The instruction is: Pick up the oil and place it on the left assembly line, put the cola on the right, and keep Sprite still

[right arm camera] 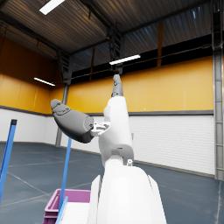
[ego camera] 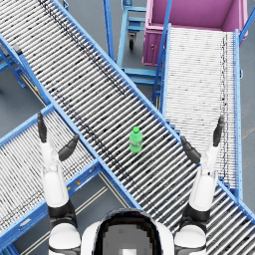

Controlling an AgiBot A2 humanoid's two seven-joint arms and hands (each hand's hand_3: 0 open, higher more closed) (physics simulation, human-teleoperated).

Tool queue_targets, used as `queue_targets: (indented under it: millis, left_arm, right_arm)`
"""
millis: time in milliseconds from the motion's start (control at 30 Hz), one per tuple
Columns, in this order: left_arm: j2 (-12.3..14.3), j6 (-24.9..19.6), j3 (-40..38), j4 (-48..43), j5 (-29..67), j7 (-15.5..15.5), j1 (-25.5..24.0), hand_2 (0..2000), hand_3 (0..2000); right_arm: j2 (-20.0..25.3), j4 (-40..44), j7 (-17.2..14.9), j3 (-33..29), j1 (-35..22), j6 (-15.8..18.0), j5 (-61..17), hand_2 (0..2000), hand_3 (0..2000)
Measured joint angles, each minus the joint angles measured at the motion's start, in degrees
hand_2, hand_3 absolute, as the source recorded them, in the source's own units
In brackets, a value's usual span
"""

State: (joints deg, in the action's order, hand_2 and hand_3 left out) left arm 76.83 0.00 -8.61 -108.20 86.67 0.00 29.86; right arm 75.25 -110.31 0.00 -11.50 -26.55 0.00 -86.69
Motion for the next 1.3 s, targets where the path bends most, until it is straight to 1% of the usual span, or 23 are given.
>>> queue_targets:
  millis: [467, 533, 767, 1300]
  left_arm:
    - [0.3, 0.0, 0.2, -0.2, 0.0, 0.0, -0.6, 0, 0]
    - [0.1, 0.2, 0.8, 0.0, -0.9, 0.2, -1.3, 0, 0]
    - [-1.8, 1.6, 5.7, 1.3, -8.0, 1.6, -4.6, 0, 0]
    - [-7.3, 5.5, 19.2, 5.0, -27.9, 5.5, -12.7, 0, 0]
  right_arm:
    - [0.1, 0.2, 0.0, 0.2, 0.1, 0.0, 0.0, 0, 0]
    - [0.0, 0.5, -0.2, 0.9, 0.7, 0.2, 0.9, 0, 0]
    - [-1.5, 2.2, -1.6, 6.5, 3.3, 1.6, 8.0, 0, 0]
    - [-5.8, 7.0, -5.5, 21.9, 9.5, 5.4, 27.9, 0, 0]
